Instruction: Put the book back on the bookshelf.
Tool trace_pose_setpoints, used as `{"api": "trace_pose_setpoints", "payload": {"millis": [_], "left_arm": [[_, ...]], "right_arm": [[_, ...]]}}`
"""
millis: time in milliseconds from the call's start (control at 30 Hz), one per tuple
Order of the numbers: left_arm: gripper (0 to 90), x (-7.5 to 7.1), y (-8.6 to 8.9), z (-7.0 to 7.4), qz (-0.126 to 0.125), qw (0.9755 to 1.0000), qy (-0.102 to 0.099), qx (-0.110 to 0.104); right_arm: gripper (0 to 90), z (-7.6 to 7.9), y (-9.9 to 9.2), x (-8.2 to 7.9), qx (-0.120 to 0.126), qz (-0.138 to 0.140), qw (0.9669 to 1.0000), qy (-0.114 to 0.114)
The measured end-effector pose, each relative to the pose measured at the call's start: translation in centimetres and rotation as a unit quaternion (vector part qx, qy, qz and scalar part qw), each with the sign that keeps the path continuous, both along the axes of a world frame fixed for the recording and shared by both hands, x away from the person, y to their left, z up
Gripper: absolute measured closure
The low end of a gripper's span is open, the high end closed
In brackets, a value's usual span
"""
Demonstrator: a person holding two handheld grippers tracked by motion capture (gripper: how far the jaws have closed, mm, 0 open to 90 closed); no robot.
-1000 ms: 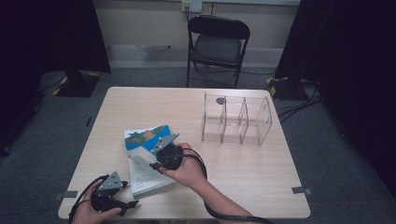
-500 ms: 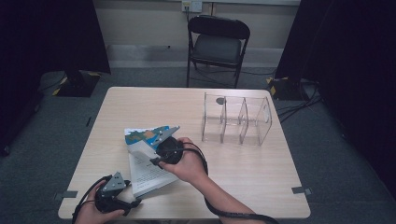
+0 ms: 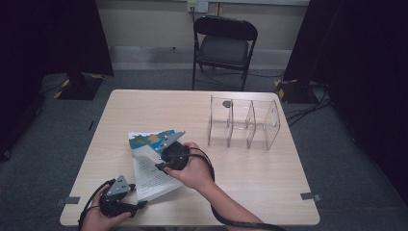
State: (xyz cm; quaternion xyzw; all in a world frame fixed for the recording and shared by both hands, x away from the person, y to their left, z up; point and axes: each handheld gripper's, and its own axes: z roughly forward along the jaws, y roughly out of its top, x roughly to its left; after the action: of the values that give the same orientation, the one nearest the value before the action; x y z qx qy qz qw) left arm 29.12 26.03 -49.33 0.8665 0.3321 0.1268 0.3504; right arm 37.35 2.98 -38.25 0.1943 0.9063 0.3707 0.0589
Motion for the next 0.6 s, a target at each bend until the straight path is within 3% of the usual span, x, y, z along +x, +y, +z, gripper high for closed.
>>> {"api": "trace_pose_setpoints", "payload": {"millis": [300,600], "left_arm": [[19.1,0.0,-0.3,0.0,-0.005,0.9999,0.013,-0.009],[16.8,-0.2,-0.4,0.0,-0.009,0.9998,0.012,-0.014]], "right_arm": [[75.6,0.2,0.0,0.2,-0.004,0.000,1.0000,0.000],[75.6,1.2,-0.2,0.7,0.000,-0.009,0.9999,0.006]]}}
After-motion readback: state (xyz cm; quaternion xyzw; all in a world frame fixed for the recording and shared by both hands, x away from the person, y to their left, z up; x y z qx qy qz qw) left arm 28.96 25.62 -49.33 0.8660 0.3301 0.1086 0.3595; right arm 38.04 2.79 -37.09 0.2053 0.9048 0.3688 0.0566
